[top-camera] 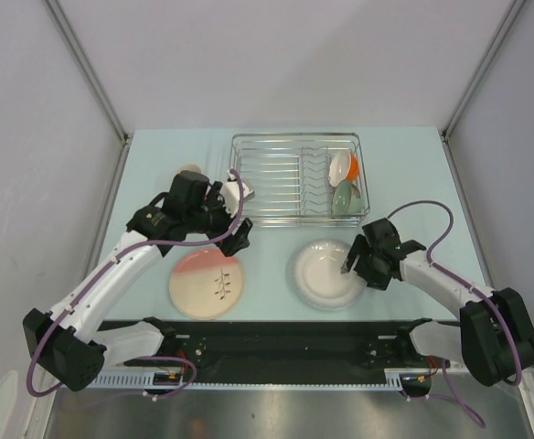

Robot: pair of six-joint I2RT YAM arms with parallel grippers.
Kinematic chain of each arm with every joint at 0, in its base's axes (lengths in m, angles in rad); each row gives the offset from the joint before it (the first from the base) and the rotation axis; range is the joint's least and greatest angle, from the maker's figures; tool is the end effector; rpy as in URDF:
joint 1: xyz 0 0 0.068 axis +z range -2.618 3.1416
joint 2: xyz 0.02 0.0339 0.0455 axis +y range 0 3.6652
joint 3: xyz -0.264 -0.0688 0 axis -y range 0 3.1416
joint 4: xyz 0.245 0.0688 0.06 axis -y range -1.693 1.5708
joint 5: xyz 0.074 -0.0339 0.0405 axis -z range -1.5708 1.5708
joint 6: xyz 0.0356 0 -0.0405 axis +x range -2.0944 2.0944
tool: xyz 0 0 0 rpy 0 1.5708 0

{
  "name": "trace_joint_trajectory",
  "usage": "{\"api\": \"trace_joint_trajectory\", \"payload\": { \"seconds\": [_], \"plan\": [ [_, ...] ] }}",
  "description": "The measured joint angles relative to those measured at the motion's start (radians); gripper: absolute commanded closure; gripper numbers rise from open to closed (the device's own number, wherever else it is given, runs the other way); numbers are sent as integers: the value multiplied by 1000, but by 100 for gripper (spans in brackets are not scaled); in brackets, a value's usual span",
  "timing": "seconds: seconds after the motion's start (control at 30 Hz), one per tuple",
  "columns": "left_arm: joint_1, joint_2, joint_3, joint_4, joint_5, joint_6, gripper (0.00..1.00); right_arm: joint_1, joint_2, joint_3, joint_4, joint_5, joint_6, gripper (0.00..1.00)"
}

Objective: Load the mixed dishes into the dish rack

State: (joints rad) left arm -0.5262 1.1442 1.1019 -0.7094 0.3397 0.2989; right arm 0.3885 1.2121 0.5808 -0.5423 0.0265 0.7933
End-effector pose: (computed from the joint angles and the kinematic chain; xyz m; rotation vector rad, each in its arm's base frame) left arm 0.1987 -0.1291 0.3300 1.0870 2.0535 -0.5089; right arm 0.1881 0.0760 0.1635 0.5668 2.7253 0.2815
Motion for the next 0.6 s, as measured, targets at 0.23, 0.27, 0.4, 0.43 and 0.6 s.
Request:
{"api": "trace_joint_trajectory", "payload": {
  "seconds": [0.23,0.27,0.4,0.43,0.6],
  "plan": [
    [0,0,4,-7,-1,2,0,-9,-12,-73,185,-77,37,44],
    [0,0,6,-8,-2,3,0,-11,-9,-81,213,-92,44,46],
    [0,0,15,-11,-5,9,0,-22,13,-102,290,-138,63,65],
    [0,0,15,-10,-5,9,0,-24,17,-105,300,-150,61,75],
    [0,0,15,-11,-13,10,0,-15,30,-119,391,-265,75,100]
  ]
}}
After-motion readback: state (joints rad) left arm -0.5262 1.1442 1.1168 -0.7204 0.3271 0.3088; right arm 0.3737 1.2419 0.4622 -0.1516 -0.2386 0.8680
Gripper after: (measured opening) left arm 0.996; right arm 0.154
